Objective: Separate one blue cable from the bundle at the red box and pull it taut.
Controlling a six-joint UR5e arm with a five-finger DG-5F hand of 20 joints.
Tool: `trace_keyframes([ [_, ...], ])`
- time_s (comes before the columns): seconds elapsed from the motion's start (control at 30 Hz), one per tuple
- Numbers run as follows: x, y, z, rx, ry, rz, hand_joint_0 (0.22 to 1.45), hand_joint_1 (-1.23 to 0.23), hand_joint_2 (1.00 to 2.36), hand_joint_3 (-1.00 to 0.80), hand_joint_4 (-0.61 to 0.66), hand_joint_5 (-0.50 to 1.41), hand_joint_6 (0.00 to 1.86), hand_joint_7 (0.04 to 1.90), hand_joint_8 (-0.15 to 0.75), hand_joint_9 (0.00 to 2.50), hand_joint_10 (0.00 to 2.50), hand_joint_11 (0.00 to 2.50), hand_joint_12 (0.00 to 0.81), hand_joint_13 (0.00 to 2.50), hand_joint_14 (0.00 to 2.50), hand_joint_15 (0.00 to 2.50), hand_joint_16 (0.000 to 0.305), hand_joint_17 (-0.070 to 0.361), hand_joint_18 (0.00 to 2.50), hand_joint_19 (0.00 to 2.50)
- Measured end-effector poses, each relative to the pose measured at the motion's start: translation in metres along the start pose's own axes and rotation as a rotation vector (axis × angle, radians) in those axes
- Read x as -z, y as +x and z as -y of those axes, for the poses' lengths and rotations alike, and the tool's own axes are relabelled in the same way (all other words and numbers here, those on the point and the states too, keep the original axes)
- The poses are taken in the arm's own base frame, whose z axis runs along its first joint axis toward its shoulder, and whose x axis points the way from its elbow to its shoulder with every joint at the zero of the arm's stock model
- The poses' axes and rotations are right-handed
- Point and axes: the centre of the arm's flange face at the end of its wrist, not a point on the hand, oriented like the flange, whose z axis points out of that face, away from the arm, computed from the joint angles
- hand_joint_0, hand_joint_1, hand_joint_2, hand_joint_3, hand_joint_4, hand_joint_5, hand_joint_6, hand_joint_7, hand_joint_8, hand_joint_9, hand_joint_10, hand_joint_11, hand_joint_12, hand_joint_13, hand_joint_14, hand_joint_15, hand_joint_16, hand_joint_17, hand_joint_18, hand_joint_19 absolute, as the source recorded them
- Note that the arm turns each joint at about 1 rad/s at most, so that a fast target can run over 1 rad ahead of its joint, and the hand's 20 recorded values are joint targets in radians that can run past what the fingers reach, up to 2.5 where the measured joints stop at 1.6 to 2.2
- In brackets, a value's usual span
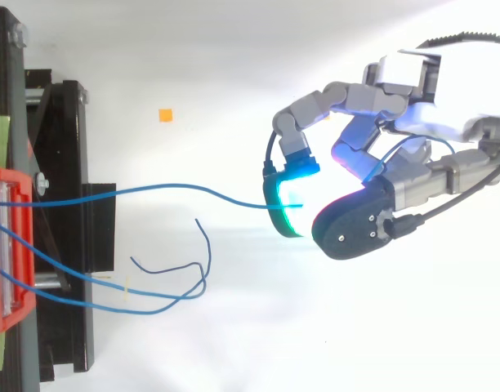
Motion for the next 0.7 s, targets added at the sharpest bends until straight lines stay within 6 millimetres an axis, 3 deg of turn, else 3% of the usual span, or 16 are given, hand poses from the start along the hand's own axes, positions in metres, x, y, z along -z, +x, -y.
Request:
trace_keyframes([
  [0.7, 0.0001, 0.0, 0.0001, 0.0, 0.0, 0.0, 0.75, -0.79, 1.03, 0.0, -0.08, -0.18, 0.88, 1.76, 0.276, 1.05, 2.14, 1.57, 0.319, 1.08, 2.03, 1.36, 0.043, 0.096, 1.29, 1.7],
])
